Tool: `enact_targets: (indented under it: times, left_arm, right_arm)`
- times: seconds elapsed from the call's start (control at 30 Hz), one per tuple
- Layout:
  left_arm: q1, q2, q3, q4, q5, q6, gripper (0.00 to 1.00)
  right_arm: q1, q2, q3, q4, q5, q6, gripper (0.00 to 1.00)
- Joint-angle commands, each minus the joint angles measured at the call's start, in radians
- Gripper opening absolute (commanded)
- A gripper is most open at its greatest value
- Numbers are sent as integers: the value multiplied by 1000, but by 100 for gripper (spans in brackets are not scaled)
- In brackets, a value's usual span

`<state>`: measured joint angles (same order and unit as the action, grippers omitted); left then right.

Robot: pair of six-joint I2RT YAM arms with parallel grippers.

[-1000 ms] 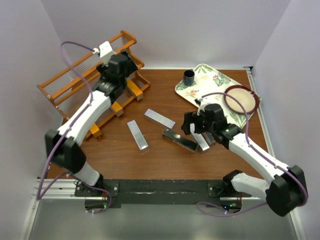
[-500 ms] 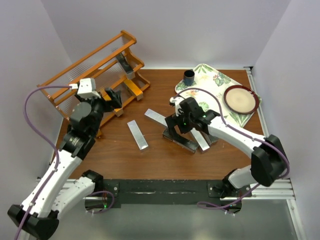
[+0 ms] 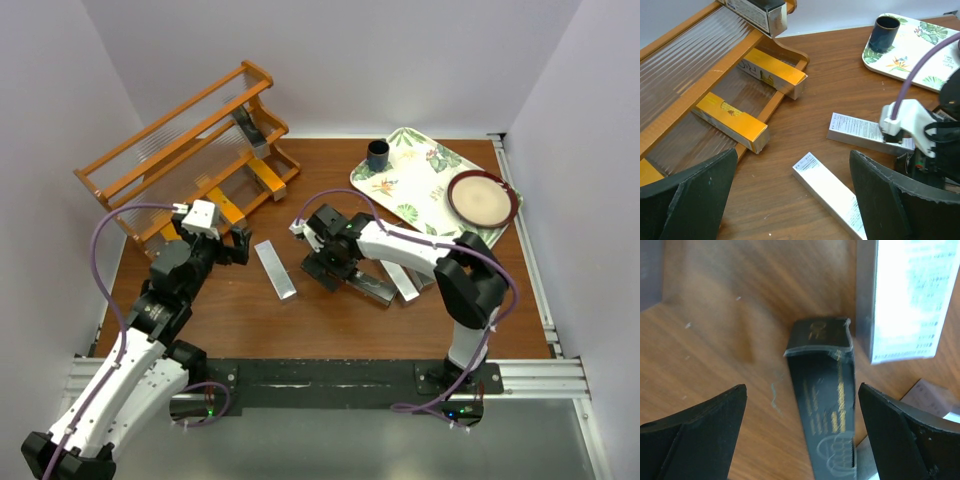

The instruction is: Place and organize the toothpastes onto the shelf

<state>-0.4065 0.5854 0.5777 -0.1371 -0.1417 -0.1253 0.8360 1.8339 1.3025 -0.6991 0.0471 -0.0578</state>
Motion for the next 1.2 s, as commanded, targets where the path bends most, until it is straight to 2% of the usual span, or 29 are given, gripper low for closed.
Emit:
enact_targets:
  times: [0.0,0.13,0.3,0.5,0.53,0.6,0.73,1.0,1.1,1.17]
  left_arm:
    - [0,-4,5,34,45,33,100]
    - [0,-16,-12,42,71,30,100]
    - [0,-16,-12,42,68,27,100]
    - [0,-15,-21,51,76,24,100]
    - [0,-6,-19,50,73,23,100]
    - [0,2,-16,48,74,21,100]
    - [0,27,-7,39,93,1,99]
    - [-9,112,56,-15,137,-97,93]
    - [-60,151,80,-12,131,-138,91]
    - [-155,177,93,1,78,-154,91]
  right_arm:
    - [8,68,95,-59,100,-42,98]
    - [25,102,119,-68,117,-48,96]
    - [37,145,126,-91,142,-48,86]
    - [41,125,124,-102,131,-28,58]
    - [40,113,126,-103,129,-19,48]
    - [38,104,129,-115,126,-4,41]
    - [40,82,145,-149,117,50,36]
    - [15,42,216,-224,120,229,32]
    - [-18,25,238,-211,77,289,31]
    - [-44,19,256,-204,70,332,31]
